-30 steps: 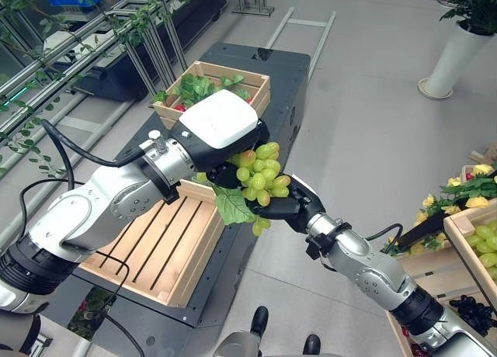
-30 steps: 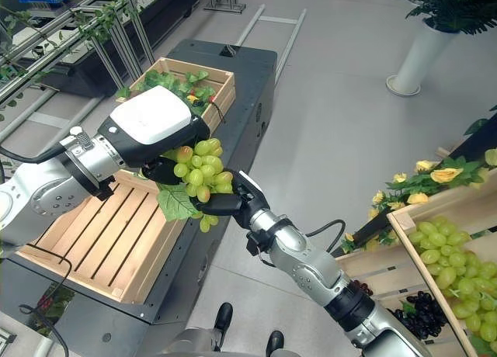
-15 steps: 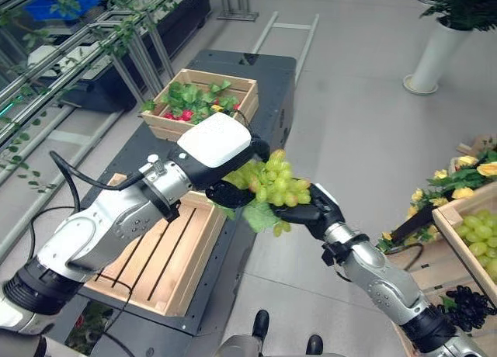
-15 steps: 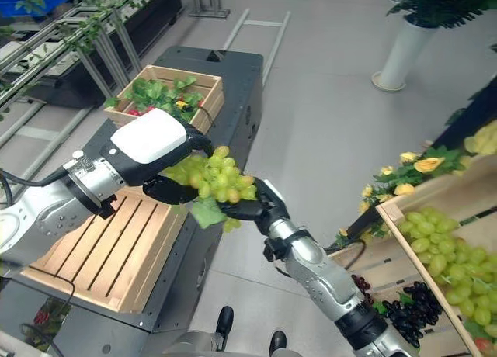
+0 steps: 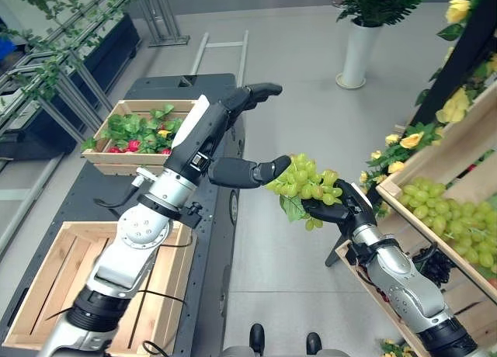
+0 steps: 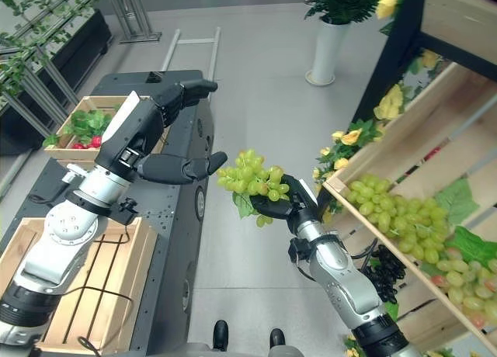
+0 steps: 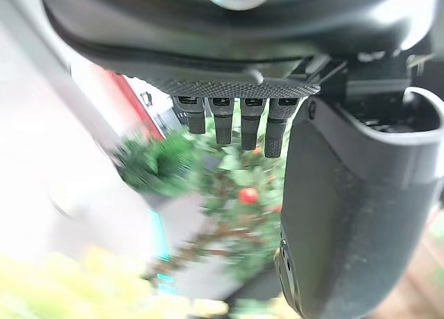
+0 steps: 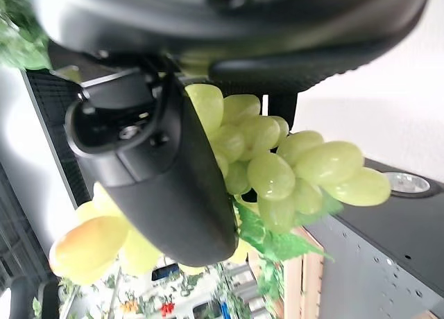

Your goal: Pick up the fruits from the basket on one side to the basket on the other side

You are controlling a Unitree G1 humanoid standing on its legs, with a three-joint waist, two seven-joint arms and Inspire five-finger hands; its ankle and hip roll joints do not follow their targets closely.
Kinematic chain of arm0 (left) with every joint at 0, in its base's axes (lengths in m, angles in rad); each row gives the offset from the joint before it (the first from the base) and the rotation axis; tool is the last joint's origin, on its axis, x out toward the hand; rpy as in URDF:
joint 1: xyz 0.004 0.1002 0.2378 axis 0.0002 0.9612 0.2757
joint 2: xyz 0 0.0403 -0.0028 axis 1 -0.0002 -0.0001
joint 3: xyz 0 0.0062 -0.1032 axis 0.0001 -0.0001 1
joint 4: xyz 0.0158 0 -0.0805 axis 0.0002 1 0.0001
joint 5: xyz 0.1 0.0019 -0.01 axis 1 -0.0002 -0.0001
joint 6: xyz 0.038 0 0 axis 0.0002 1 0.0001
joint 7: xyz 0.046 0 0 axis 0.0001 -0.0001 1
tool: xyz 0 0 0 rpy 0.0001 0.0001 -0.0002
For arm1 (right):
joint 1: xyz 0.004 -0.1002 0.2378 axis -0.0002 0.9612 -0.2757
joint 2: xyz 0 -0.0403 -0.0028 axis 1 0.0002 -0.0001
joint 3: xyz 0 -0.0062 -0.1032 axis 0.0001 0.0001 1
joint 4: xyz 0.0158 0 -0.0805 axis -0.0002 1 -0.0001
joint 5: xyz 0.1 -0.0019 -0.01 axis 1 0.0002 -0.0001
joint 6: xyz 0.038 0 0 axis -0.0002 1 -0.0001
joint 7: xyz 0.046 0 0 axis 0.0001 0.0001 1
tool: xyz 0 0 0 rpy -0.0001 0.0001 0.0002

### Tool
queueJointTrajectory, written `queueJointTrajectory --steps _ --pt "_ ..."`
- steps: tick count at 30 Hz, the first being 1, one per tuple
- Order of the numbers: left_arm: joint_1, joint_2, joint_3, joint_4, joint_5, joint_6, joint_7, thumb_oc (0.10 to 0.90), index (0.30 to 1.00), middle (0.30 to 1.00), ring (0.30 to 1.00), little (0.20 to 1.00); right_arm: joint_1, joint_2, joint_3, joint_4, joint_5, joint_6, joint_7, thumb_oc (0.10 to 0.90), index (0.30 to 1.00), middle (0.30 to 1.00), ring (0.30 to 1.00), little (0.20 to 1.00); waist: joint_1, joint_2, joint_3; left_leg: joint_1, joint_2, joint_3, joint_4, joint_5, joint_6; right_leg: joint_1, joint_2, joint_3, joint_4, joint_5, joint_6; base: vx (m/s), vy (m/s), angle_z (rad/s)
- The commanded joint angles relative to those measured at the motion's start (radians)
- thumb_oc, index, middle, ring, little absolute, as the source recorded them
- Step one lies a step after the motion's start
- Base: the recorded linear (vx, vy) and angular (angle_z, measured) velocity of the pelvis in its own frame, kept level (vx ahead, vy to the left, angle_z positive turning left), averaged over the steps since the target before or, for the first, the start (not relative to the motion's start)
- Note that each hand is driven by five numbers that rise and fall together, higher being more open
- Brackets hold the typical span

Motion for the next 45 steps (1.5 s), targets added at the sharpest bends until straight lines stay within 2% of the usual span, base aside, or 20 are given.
queueJointTrajectory --steps 1,3,5,7,9,13,16,20,31,34,41,45 --pt "-0.060 -0.038 -0.030 0.036 -0.139 -0.111 0.003 0.800 0.900 0.900 0.900 0.900 -0.084 0.049 -0.059 -0.138 -0.023 -0.226 0.006 0.400 0.300 0.300 0.300 0.300 -0.024 -0.048 -0.117 0.019 -0.048 -0.009 0.002 -0.095 0.024 -0.035 0.017 -0.020 0.005 0.059 -0.003 -0.01 0.023 -0.30" --pt "-0.073 -0.074 -0.063 0.055 -0.220 -0.116 0.000 0.800 0.900 0.900 0.900 0.900 -0.105 0.045 -0.064 -0.151 -0.050 -0.271 -0.011 0.400 0.300 0.300 0.300 0.300 -0.036 -0.050 -0.113 0.023 -0.047 0.003 0.002 -0.098 0.027 -0.037 0.020 -0.007 0.009 0.061 -0.003 -0.02 0.026 -0.26" --pt "-0.079 -0.110 -0.085 0.071 -0.250 -0.114 -0.019 0.800 0.900 0.900 0.900 0.900 -0.128 0.045 -0.083 -0.162 -0.043 -0.286 -0.018 0.400 0.300 0.300 0.300 0.300 -0.046 -0.051 -0.110 0.027 -0.045 0.015 0.002 -0.104 0.028 -0.039 0.023 0.004 0.010 0.060 -0.003 -0.02 0.032 -0.28" --pt "-0.082 -0.129 -0.112 0.081 -0.258 -0.133 -0.034 0.800 0.900 0.900 0.900 0.900 -0.157 0.027 -0.121 -0.172 -0.029 -0.311 -0.029 0.400 0.300 0.300 0.300 0.300 -0.054 -0.052 -0.104 0.028 -0.044 0.024 0.002 -0.106 0.029 -0.042 0.027 0.019 0.014 0.063 -0.004 -0.02 0.028 -0.22" --pt "-0.086 -0.150 -0.125 0.077 -0.254 -0.118 -0.046 0.800 0.900 0.900 0.900 0.900 -0.173 0.023 -0.156 -0.185 -0.014 -0.326 -0.034 0.400 0.300 0.300 0.300 0.300 -0.061 -0.054 -0.100 0.030 -0.043 0.027 0.002 -0.111 0.029 -0.044 0.030 0.027 0.014 0.065 -0.001 -0.02 0.022 -0.13" --pt "-0.100 -0.163 -0.142 0.101 -0.335 -0.086 -0.067 0.800 0.900 0.900 0.900 0.900 -0.200 -0.002 -0.220 -0.195 -0.031 -0.347 -0.091 0.400 0.300 0.300 0.300 0.300 -0.080 -0.057 -0.099 0.032 -0.039 0.041 0.002 -0.115 0.029 -0.047 0.035 0.044 0.016 0.067 0.001 0.00 0.026 -0.07" --pt "-0.105 -0.175 -0.162 0.109 -0.319 -0.102 -0.069 0.800 0.900 0.900 0.900 0.900 -0.222 -0.019 -0.285 -0.178 0.010 -0.356 -0.123 0.400 0.300 0.300 0.300 0.300 -0.093 -0.057 -0.095 0.031 -0.035 0.052 0.002 -0.117 0.029 -0.054 0.041 0.058 0.020 0.068 0.000 -0.01 0.015 -0.12" --pt "-0.113 -0.181 -0.164 0.115 -0.340 -0.105 -0.068 0.800 0.900 0.900 0.900 0.900 -0.239 -0.026 -0.330 -0.161 -0.013 -0.364 -0.175 0.400 0.300 0.300 0.300 0.300 -0.101 -0.057 -0.094 0.034 -0.032 0.059 0.002 -0.122 0.029 -0.052 0.042 0.066 0.015 0.070 -0.001 0.01 0.005 -0.15" --pt "-0.093 -0.163 -0.159 0.116 -0.316 -0.133 -0.040 0.800 0.900 0.900 0.900 0.900 -0.246 -0.089 -0.461 -0.066 -0.063 -0.357 -0.323 0.400 0.300 0.300 0.300 0.300 -0.123 -0.059 -0.098 0.038 -0.018 0.075 0.002 -0.123 0.022 -0.056 0.047 0.076 0.019 0.071 -0.006 0.01 -0.002 -0.05" --pt "-0.081 -0.153 -0.155 0.116 -0.284 -0.164 -0.016 0.800 0.900 0.900 0.900 0.900 -0.232 -0.119 -0.489 -0.031 -0.070 -0.333 -0.349 0.400 0.300 0.300 0.300 0.300 -0.127 -0.060 -0.099 0.037 -0.018 0.074 0.002 -0.122 0.020 -0.057 0.049 0.076 0.021 0.070 -0.007 0.00 0.000 0.00" --pt "-0.066 -0.129 -0.148 0.121 -0.274 -0.172 -0.012 0.800 0.900 0.900 0.900 0.900 -0.211 -0.165 -0.529 0.074 -0.114 -0.304 -0.395 0.400 0.300 0.300 0.300 0.300 -0.131 -0.068 -0.102 0.039 -0.013 0.070 0.002 -0.130 0.017 -0.051 0.048 0.071 0.008 0.073 -0.005 0.02 -0.013 -0.06" --pt "-0.073 -0.124 -0.152 0.125 -0.280 -0.177 -0.008 0.800 0.900 0.900 0.900 0.900 -0.219 -0.195 -0.529 0.151 -0.124 -0.254 -0.384 0.400 0.300 0.300 0.300 0.300 -0.129 -0.074 -0.100 0.033 -0.013 0.070 0.002 -0.121 0.013 -0.057 0.047 0.069 0.006 0.084 -0.005 0.00 0.000 0.00"
